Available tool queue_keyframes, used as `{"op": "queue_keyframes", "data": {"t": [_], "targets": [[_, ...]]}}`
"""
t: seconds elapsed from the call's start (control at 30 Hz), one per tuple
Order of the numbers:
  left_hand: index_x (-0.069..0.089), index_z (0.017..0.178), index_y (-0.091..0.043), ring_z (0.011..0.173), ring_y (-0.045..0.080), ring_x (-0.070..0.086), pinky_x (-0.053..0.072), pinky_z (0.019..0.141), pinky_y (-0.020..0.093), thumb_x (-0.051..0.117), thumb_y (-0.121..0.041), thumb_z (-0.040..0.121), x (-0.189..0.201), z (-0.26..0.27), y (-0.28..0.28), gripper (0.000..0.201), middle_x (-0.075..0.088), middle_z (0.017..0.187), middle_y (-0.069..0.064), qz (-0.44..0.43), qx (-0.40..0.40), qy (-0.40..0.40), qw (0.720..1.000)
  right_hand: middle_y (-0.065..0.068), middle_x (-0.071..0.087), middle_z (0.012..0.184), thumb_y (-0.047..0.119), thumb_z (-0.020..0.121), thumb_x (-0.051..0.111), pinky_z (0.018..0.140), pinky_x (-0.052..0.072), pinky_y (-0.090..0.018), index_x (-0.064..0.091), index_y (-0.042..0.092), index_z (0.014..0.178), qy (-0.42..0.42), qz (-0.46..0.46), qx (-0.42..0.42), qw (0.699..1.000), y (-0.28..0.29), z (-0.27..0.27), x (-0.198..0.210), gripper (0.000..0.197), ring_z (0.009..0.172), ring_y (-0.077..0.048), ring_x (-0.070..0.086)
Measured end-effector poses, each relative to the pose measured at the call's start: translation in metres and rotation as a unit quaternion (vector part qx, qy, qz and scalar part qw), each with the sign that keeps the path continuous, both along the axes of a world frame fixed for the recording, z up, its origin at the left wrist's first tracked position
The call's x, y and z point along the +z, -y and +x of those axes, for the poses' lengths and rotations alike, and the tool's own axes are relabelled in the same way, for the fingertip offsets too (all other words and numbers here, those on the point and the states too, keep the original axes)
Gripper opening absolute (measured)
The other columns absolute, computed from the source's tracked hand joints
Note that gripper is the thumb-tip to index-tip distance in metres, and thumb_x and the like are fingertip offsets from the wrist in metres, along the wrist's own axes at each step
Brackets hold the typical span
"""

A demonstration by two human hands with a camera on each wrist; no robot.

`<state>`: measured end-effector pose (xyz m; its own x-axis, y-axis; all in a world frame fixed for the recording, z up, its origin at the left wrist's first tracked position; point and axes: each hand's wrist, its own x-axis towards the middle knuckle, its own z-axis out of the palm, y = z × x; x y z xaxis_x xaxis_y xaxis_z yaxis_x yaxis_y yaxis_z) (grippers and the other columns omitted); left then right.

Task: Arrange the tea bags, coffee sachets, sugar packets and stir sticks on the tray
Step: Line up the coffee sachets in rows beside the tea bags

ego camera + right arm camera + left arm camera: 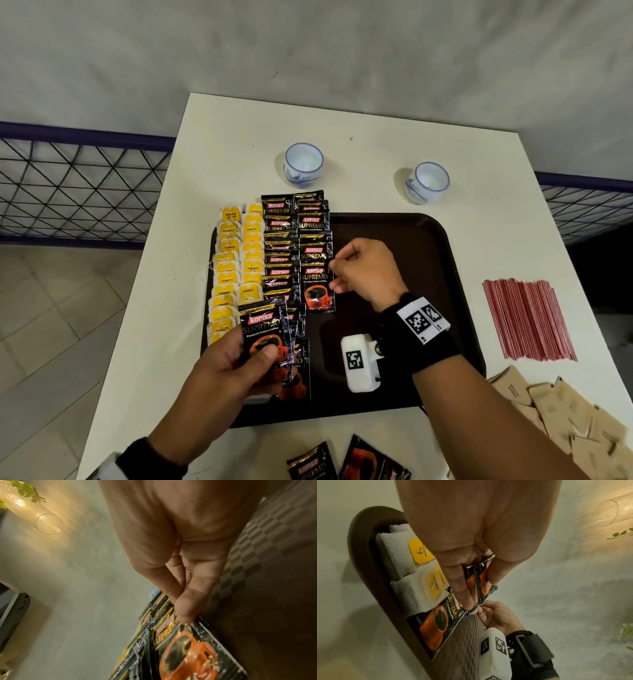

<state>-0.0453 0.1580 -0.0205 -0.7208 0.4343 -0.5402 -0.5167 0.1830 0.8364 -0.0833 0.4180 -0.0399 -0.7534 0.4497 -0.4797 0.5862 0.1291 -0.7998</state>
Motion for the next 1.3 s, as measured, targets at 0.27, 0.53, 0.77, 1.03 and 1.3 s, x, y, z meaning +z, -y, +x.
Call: {"op": "queue_keyframes", "data": {"t": [0.27, 0.53, 0.77, 1.03, 1.3], "targets": [[0.065, 0.121, -0.014, 0.096, 0.030, 0.076, 0.064, 0.078, 0.046, 0.060, -0.005, 0.095, 0.004, 0.000, -0.006, 0.027, 0.076, 0.107, 0.009, 0.022, -0.011, -0.026, 0.999, -0.007, 0.070, 0.072, 0.008, 0.089, 0.072, 0.042, 0.044, -0.026, 0.069, 0.008, 0.087, -0.077, -0.041, 0.054, 0.995, 0.017, 0.031, 0.037, 0.004, 0.057, -0.022, 0.068], [0.065, 0.117, -0.011, 0.089, 0.039, 0.075, 0.062, 0.074, 0.056, 0.066, -0.002, 0.090, 0.007, 0.004, -0.024, 0.029, 0.077, 0.099, 0.014, 0.038, -0.014, -0.022, 0.999, -0.006, 0.065, 0.066, -0.004, 0.086, 0.071, 0.043, 0.044, -0.025, 0.067, 0.004, 0.088, -0.083, -0.169, 0.071, 0.980, 0.043, 0.075, 0.041, 0.009, 0.055, -0.020, 0.066], [0.065, 0.115, -0.015, 0.086, 0.033, 0.076, 0.062, 0.072, 0.054, 0.062, -0.002, 0.094, 0.008, 0.005, -0.025, 0.024, 0.077, 0.099, 0.009, 0.023, -0.030, -0.018, 0.999, -0.006, 0.065, 0.064, -0.004, 0.088, 0.069, 0.042, 0.044, -0.025, 0.066, 0.003, 0.085, -0.083, -0.179, 0.032, 0.980, 0.038, 0.079, 0.042, 0.008, 0.056, -0.022, 0.067], [0.071, 0.111, -0.013, 0.095, 0.030, 0.075, 0.063, 0.072, 0.043, 0.054, -0.004, 0.100, 0.001, 0.001, -0.001, 0.022, 0.075, 0.102, 0.011, 0.019, 0.016, 0.053, 0.998, -0.014, 0.064, 0.065, -0.008, 0.087, 0.067, 0.043, 0.047, -0.023, 0.064, 0.002, 0.085, -0.056, -0.119, -0.056, 0.990, -0.009, 0.066, 0.026, 0.010, 0.052, -0.020, 0.064], [0.076, 0.100, -0.021, 0.080, 0.035, 0.069, 0.055, 0.058, 0.038, 0.059, -0.011, 0.097, -0.004, 0.005, 0.006, 0.020, 0.074, 0.097, 0.012, -0.007, 0.002, 0.007, 1.000, -0.008, 0.065, 0.059, -0.007, 0.089, 0.065, 0.044, 0.051, -0.025, 0.062, 0.002, 0.086, -0.015, -0.097, -0.031, 0.995, 0.003, 0.057, 0.002, 0.011, 0.051, -0.020, 0.064]]}}
